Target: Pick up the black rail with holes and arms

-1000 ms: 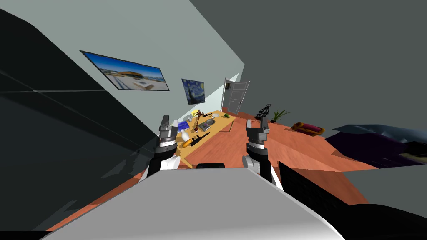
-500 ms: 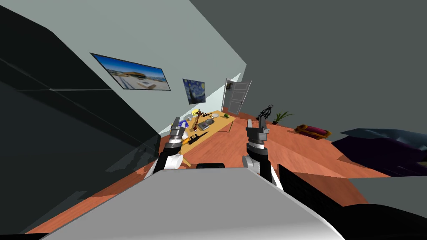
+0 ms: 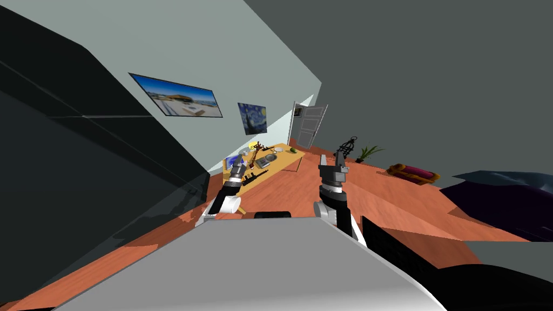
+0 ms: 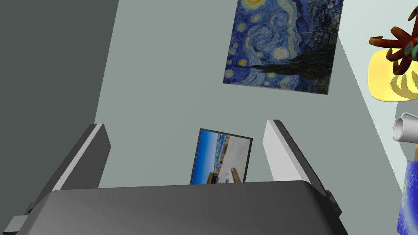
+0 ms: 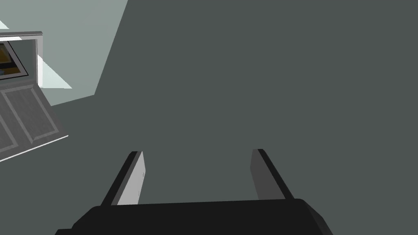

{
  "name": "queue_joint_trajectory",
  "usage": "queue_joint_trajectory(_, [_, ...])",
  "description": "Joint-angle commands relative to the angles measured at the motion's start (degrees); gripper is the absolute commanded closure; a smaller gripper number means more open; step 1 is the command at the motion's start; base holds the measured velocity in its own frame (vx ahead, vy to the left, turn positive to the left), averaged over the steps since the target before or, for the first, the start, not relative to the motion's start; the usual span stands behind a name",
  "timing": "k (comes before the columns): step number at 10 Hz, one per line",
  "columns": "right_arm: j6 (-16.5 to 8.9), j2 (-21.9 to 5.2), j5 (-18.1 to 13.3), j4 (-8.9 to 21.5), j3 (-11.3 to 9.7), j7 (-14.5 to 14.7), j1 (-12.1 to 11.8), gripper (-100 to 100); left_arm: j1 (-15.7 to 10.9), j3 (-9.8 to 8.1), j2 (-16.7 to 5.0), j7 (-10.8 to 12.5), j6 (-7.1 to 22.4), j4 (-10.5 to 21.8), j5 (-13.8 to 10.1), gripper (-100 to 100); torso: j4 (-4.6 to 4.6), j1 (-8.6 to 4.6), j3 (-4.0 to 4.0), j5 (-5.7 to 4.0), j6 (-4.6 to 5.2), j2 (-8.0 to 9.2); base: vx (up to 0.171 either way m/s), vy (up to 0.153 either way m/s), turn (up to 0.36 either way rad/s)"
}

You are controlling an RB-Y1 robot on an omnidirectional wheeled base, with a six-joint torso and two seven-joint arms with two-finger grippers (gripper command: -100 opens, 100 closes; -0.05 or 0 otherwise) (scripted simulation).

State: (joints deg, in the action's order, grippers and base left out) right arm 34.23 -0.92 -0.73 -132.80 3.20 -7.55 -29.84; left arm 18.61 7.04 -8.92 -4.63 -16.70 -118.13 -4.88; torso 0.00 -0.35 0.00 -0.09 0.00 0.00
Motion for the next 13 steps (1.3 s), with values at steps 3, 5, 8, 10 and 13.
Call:
queue_joint_trajectory(3, [0.0, 0.0, 0.0, 0.0, 0.0, 0.0, 0.0, 0, -3.96, 0.8, -2.27, 1.81, 5.53, 5.25, -2.11, -100, -0.01, -0.06, -0.03, -0.02, 0.01, -0.04, -0.002, -0.108, 0.06])
queue_joint_trajectory(5, [0.0, 0.0, 0.0, 0.0, 0.0, 0.0, 0.0, 0, -5.63, 1.12, -3.04, 2.42, 8.09, 7.69, -2.87, -100, -0.01, 0.07, -0.02, 0.01, 0.0, -0.04, -0.005, -0.077, 0.048])
queue_joint_trajectory(8, [0.0, 0.0, 0.0, 0.0, 0.0, 0.0, 0.0, 0, -7.33, 1.37, -3.79, 3.0, 10.78, 10.24, -3.61, -100, -0.02, 0.04, -0.05, 0.01, 0.0, -0.1, 0.004, -0.078, 0.046])
queue_joint_trajectory(10, [0.0, 0.0, 0.0, 0.0, 0.0, 0.0, 0.0, 0, -9.05, 1.54, -4.52, 3.56, 13.32, 12.87, -4.32, -100, -0.02, 0.0, -0.05, 0.0, 0.0, -0.08, 0.007, -0.085, 0.043])
queue_joint_trajectory(13, [0.0, 0.0, 0.0, 0.0, 0.0, 0.0, 0.0, 0, -12.51, 1.65, -5.94, 4.58, 18.31, 18.12, -5.63, -100, -0.02, 0.09, -0.05, 0.01, 0.0, -0.09, 0.004, -0.079, 0.05])
